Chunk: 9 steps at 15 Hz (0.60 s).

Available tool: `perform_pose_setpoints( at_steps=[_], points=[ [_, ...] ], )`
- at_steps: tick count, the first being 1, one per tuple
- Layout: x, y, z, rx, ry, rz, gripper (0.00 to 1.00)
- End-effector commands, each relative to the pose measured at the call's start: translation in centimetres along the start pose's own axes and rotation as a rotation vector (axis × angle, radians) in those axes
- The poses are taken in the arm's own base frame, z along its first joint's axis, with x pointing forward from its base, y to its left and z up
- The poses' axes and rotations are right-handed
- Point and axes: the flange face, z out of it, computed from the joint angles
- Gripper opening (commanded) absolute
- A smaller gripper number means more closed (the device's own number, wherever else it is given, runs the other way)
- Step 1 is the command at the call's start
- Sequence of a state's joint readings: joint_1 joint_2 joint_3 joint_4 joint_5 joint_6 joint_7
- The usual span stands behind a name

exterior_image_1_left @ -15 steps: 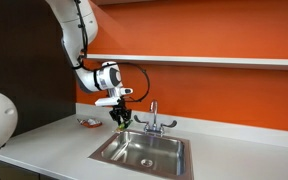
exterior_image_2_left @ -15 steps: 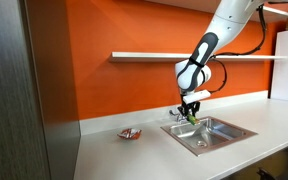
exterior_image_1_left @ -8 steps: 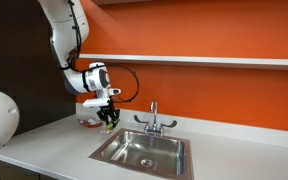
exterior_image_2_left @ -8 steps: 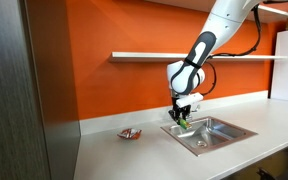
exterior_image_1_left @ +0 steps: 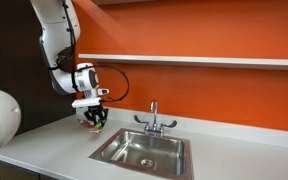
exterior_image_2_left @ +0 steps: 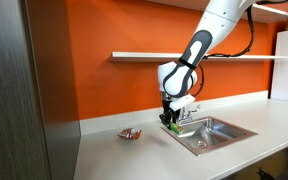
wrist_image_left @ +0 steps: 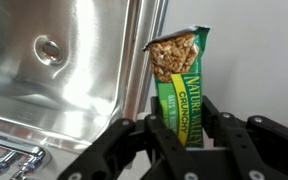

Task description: Move the chocolate bar from the sink to the left counter

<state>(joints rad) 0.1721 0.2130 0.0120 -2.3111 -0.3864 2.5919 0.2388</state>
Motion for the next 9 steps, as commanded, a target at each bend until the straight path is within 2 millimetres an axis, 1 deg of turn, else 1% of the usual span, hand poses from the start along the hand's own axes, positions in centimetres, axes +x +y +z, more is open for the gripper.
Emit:
perform_pose_setpoints(
  at_steps=[1, 9],
  points=[
    [-0.1, -1.4, 0.6, 0.024, 0.007, -0.090, 0.16],
    [-0.7, -5.1, 4.0, 0.055, -0.026, -0.231, 0.16]
  ],
)
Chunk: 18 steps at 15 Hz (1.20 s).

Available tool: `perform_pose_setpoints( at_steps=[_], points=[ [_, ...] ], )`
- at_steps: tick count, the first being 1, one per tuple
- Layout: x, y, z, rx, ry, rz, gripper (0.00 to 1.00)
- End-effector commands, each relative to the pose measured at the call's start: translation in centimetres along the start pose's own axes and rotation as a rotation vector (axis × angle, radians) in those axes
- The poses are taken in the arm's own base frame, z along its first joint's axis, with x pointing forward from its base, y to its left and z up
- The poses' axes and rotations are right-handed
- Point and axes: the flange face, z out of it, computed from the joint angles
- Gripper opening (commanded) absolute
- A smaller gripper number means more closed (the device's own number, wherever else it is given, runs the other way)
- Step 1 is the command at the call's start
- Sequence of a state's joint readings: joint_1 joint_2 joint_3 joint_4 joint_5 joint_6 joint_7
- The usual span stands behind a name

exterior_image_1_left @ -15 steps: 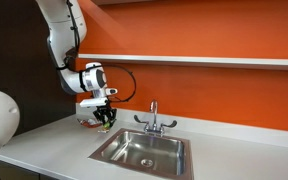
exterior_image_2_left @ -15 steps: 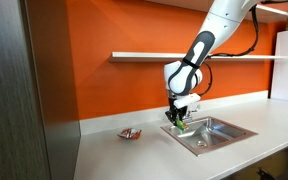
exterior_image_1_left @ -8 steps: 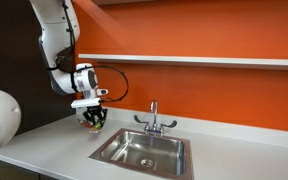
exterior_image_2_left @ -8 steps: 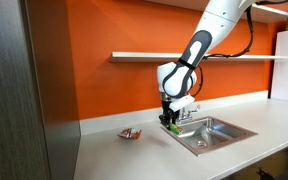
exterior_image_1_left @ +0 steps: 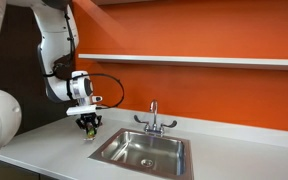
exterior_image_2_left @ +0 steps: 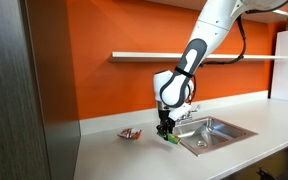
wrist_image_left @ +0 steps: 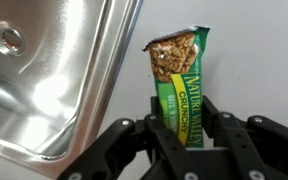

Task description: Move the chocolate bar from the sink to the left counter

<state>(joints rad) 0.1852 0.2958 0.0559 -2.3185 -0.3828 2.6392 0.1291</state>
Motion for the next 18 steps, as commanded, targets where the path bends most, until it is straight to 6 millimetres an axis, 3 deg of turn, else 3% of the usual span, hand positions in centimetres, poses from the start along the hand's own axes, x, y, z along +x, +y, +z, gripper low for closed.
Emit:
perform_pose_setpoints(
  at_steps=[1, 11, 12, 13, 14, 18],
  points=[
    [0.3, -1.3, 1.1, 0.017, -0.006, -0.066, 0.16],
    [-0.1, -2.0, 3.1, 0.030, -0.048, -0.115, 0.16],
    [-0.1, -2.0, 3.2, 0.031, -0.049, -0.116, 0.27],
    [-0.2, -1.9, 3.2, 0.033, -0.049, -0.116, 0.66],
    [-0.2, -1.8, 3.2, 0.032, -0.048, -0.115, 0.67],
    [-0.4, -0.7, 2.4, 0.027, -0.041, -0.089, 0.96]
  ],
)
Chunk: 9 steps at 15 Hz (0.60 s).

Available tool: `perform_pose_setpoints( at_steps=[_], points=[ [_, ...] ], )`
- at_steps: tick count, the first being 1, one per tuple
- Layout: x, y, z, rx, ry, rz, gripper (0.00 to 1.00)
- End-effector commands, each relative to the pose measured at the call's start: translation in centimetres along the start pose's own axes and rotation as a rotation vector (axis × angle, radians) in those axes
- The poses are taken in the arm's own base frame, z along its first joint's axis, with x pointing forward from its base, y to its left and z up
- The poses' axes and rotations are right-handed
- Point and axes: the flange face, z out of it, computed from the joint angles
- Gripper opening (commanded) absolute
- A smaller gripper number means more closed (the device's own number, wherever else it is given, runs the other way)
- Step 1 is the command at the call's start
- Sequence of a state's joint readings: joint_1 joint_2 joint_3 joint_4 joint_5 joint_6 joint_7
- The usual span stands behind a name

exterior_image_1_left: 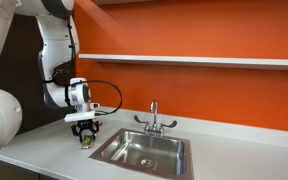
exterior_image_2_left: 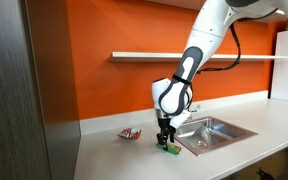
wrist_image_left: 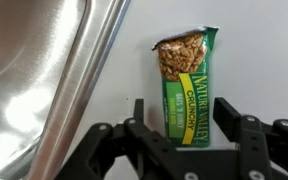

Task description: Move the chocolate bar from the sink to the left counter

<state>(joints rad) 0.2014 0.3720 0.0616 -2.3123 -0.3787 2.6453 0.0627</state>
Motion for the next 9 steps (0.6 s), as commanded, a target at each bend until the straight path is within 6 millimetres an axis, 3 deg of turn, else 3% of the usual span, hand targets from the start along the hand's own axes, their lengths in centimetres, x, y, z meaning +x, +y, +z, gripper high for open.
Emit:
perform_pose_setpoints(
  at_steps=[1, 9],
  points=[
    [-0.1, 1.7, -1.5, -0.004, 0.021, 0.018, 1.00],
    [-1.5, 6.4, -4.0, -0.018, 0.058, 0.141, 1.00]
  ],
)
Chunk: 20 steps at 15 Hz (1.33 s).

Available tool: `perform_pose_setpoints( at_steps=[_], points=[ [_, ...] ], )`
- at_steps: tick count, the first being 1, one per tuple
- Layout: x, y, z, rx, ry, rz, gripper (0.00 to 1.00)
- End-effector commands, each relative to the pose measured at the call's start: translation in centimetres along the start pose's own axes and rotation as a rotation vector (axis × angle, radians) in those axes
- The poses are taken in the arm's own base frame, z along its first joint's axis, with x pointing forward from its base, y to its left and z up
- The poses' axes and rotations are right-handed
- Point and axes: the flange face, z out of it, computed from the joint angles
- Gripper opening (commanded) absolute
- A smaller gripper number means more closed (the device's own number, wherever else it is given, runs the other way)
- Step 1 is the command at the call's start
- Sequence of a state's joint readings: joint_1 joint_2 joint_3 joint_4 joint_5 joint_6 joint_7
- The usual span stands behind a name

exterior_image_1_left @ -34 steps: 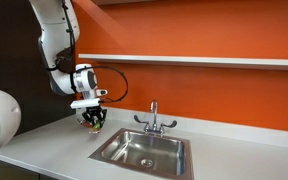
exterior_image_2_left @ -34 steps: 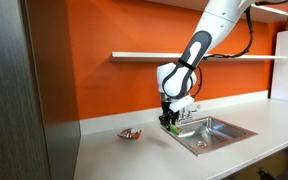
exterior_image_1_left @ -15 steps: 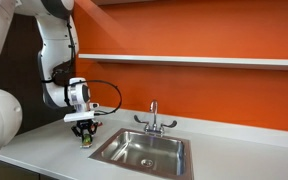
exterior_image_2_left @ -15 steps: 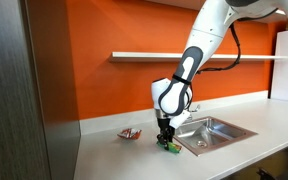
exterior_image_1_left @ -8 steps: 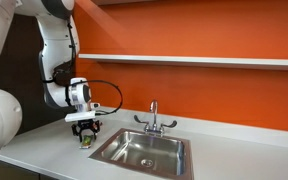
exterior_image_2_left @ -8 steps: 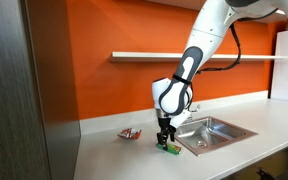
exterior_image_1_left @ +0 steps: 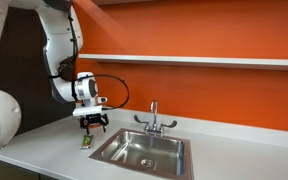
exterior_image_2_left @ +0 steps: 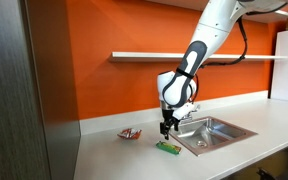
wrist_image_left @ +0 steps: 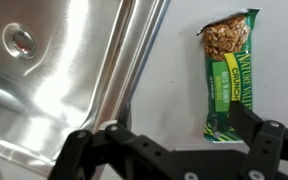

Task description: Move the chocolate bar from the sink to the left counter

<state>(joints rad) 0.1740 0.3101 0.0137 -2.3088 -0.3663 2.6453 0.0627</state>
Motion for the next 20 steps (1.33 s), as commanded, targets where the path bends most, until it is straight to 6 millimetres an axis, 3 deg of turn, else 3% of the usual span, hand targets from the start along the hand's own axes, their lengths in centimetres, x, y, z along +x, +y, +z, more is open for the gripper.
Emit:
perform_pose_setpoints(
  at_steps=[1, 8, 14, 15, 20],
  points=[
    [-1.2, 2.8, -1.4, 0.011, 0.010, 0.079, 1.00],
    [-5.0, 8.9, -0.1, 0.041, -0.037, 0.322, 1.00],
    [-9.7, 13.0, 1.9, 0.043, -0.104, 0.520, 1.00],
    [-8.1, 12.4, 2.4, 0.035, -0.090, 0.446, 1.00],
    [-8.3, 12.4, 2.7, 0.037, -0.098, 0.448, 1.00]
  ],
)
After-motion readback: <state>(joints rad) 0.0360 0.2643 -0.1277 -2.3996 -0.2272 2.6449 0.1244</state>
